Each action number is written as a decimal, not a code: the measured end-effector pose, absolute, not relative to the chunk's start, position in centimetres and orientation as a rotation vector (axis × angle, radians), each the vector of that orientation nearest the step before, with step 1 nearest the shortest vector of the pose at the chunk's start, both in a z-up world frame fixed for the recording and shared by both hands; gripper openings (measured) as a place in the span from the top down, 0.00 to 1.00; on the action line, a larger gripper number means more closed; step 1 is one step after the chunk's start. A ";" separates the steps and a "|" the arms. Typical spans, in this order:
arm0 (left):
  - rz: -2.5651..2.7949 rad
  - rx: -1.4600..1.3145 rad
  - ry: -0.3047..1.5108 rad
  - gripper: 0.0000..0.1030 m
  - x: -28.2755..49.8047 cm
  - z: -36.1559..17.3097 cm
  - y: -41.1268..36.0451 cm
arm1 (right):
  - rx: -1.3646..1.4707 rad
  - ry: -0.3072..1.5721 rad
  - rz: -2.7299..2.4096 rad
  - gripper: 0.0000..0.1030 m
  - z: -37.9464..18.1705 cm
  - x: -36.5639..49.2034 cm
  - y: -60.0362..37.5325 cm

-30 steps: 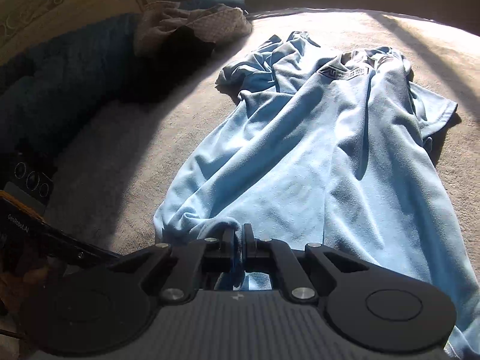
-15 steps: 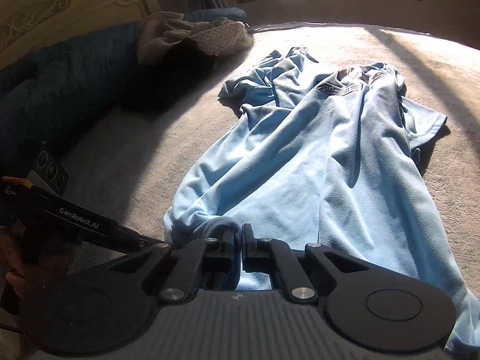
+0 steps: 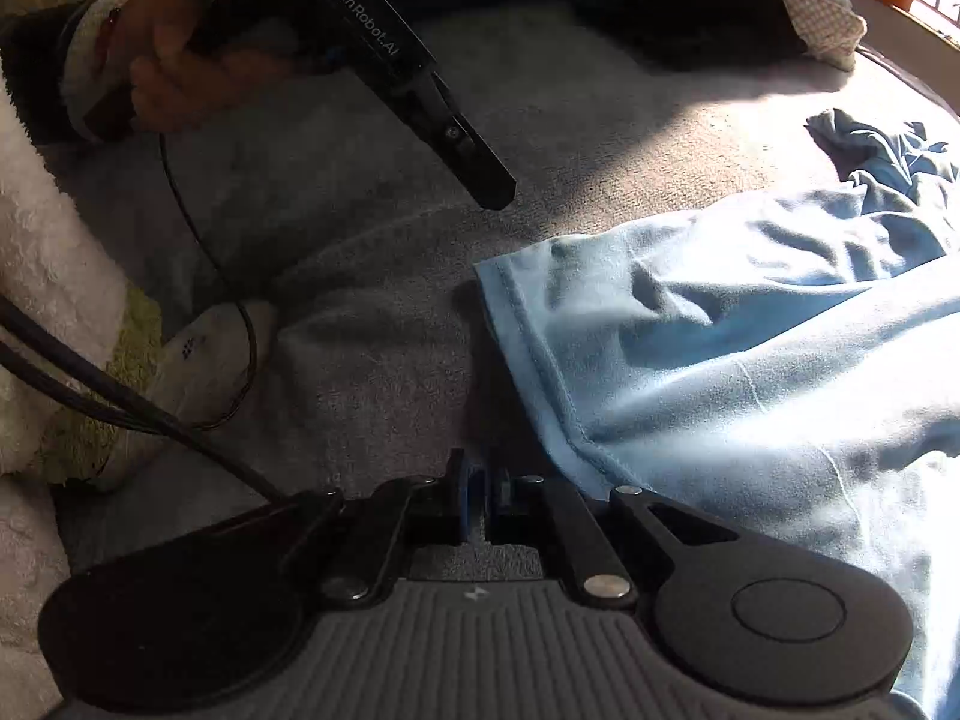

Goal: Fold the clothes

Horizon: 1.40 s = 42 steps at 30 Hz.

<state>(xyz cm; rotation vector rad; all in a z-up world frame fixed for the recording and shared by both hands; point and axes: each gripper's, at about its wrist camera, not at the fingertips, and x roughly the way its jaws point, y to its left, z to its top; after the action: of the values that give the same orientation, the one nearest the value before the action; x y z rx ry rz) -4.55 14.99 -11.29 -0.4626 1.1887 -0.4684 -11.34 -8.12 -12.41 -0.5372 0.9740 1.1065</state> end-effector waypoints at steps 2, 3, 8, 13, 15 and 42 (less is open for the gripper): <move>-0.458 -0.510 1.199 0.95 -4.8 -12.4 15.3 | -0.533 0.984 1.101 0.93 -12.2 -11.4 -8.3; -0.459 -0.531 1.186 0.87 -5.0 -12.6 15.6 | -0.522 1.002 1.096 0.92 -11.9 -11.3 -8.5; -0.466 -0.520 1.082 0.63 -4.8 -11.8 15.3 | -0.409 1.028 1.089 0.87 -8.1 -8.3 -10.8; -0.507 -0.407 1.067 0.60 -4.1 -12.2 13.5 | -0.323 0.926 0.973 0.66 -3.7 -1.1 -10.1; -0.524 -0.397 1.062 0.60 -4.1 -12.5 13.2 | -0.305 0.861 0.906 0.54 -2.2 2.4 -9.2; -0.692 -0.367 1.025 0.60 -4.7 -13.6 13.7 | 0.272 0.599 0.683 0.95 -1.2 22.7 -11.1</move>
<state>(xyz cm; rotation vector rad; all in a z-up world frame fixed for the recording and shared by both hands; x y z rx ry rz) -4.66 13.75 -13.58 -0.3667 1.0251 -0.6919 22.65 -11.08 -1.23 0.2725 0.5994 0.6833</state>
